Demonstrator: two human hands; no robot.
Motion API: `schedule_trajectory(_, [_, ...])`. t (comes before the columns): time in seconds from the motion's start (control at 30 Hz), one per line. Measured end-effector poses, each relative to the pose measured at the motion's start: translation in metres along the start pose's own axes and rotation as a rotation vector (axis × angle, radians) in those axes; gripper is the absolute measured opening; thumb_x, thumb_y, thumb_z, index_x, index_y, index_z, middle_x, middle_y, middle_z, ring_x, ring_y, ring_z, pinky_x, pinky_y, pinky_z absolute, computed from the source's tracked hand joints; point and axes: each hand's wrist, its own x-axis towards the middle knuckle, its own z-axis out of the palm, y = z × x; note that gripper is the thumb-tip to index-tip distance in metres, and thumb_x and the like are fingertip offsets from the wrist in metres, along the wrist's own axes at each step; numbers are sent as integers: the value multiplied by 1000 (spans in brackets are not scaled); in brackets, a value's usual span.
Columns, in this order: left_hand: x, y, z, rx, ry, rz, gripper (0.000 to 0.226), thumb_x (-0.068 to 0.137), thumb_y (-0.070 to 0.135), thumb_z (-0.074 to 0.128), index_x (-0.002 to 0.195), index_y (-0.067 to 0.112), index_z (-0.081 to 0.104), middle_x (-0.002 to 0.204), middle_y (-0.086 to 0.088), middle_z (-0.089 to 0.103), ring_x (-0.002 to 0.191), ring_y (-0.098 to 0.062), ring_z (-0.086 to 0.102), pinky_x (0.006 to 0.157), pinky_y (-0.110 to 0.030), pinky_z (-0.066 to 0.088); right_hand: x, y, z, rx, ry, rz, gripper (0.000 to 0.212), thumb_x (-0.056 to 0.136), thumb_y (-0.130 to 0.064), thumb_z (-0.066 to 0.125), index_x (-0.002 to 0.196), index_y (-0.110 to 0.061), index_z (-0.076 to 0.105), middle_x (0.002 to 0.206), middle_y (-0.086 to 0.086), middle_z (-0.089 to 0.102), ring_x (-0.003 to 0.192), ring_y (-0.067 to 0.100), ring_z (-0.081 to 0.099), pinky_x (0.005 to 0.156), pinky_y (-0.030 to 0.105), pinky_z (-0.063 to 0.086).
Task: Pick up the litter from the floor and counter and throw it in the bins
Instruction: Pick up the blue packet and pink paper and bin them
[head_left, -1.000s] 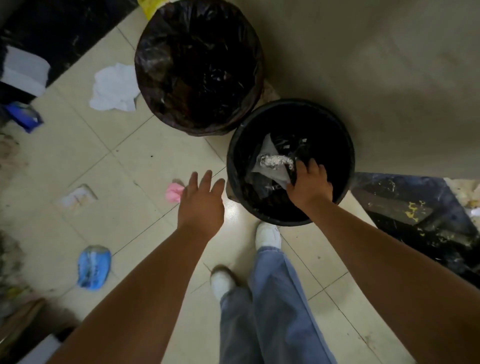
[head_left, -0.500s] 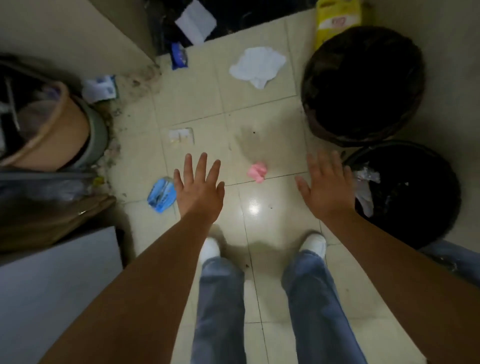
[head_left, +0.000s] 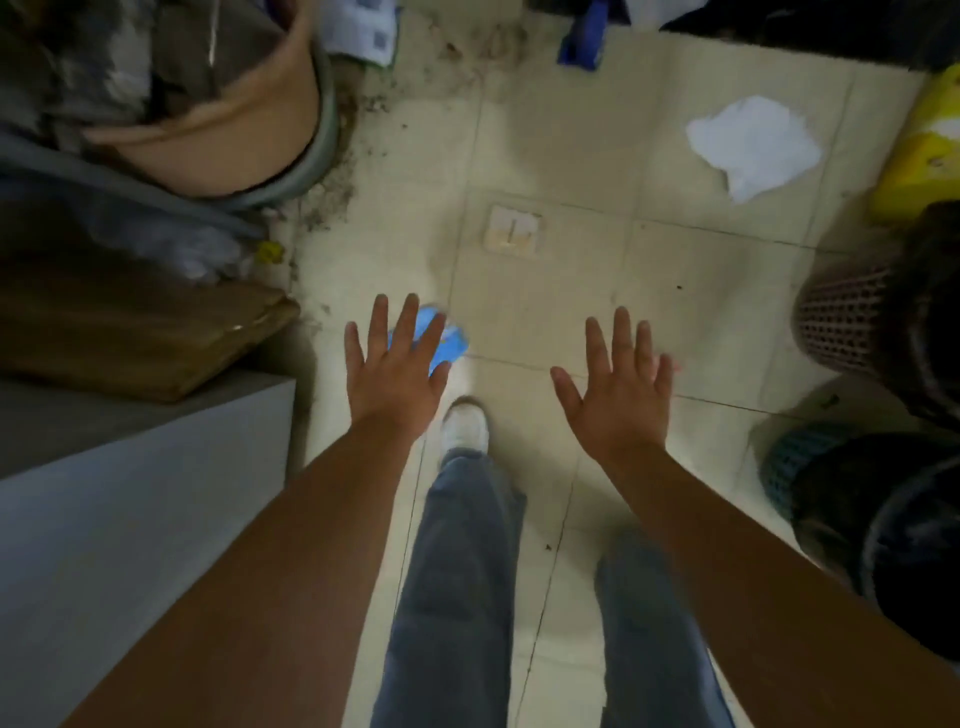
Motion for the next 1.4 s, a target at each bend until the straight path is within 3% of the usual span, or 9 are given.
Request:
schedule_trajectory(0.1, [36,-54,51,-13,-109,-66,55,97,42,33,146,27,13,159,-2,6,145,-28,-1,117,-50,6,39,-54,45,-5,-55,-85,64,91,-53,23,143,-24,0,156,5,-6,143,26,-8,116,47,0])
schedule_trajectory(0.23, [54,-50,67,-39,-188,-77,60,95,39,39,146,18,14,157,-8,12,145,-28,4,116,-46,14,53,-55,56,-26,-44,-161,63,90,-52,21,143,-24,1,156,5,-5,143,26,-7,116,46,0])
schedule_trajectory(0.4, [103,-44,141,-120,-274,-174,54,89,25,57,134,9,32,136,-14,41,124,-30,39,95,-40,41,121,-53,123,-84,-105,-175,63,90,-52,20,143,-24,0,156,7,-4,143,26,-7,116,45,1])
schedule_trajectory(0.63, [150,-62,238,-421,-342,-473,58,90,8,56,140,11,26,134,-23,37,115,-40,50,94,-44,45,169,-28,218,-134,-160,-165,61,91,-49,20,143,-21,3,156,10,0,143,28,-3,116,47,5])
schedule_trajectory(0.83, [152,-54,248,-460,-184,-322,24,91,5,47,111,-2,58,114,-26,58,104,-37,55,85,-39,45,170,-25,248,17,-211,-95,59,94,-45,22,143,-20,3,156,10,-1,143,27,-5,116,45,4])
schedule_trajectory(1.07, [166,26,196,-438,-106,-108,20,90,11,47,95,0,64,101,-21,65,93,-34,59,72,-36,45,178,38,222,228,-59,267,56,93,-32,39,141,-10,18,152,19,17,138,36,18,109,50,25])
schedule_trajectory(1.17, [182,78,181,-486,-54,31,15,89,8,49,99,3,58,95,-17,66,86,-31,60,63,-29,36,185,81,216,226,-5,457,64,88,-27,51,140,-11,18,151,20,17,138,37,18,108,54,24])
schedule_trajectory(1.27, [194,122,177,-542,-15,158,27,87,4,50,114,5,51,92,-18,68,85,-34,63,65,-33,44,192,127,221,161,-1,621,72,84,-25,59,141,-20,16,154,16,7,141,37,5,112,59,9])
schedule_trajectory(1.4, [198,152,184,-511,3,259,41,86,3,52,127,5,48,95,-21,67,87,-36,63,74,-40,50,196,173,237,445,82,797,48,85,-13,53,131,-11,38,137,24,34,118,43,42,97,48,39])
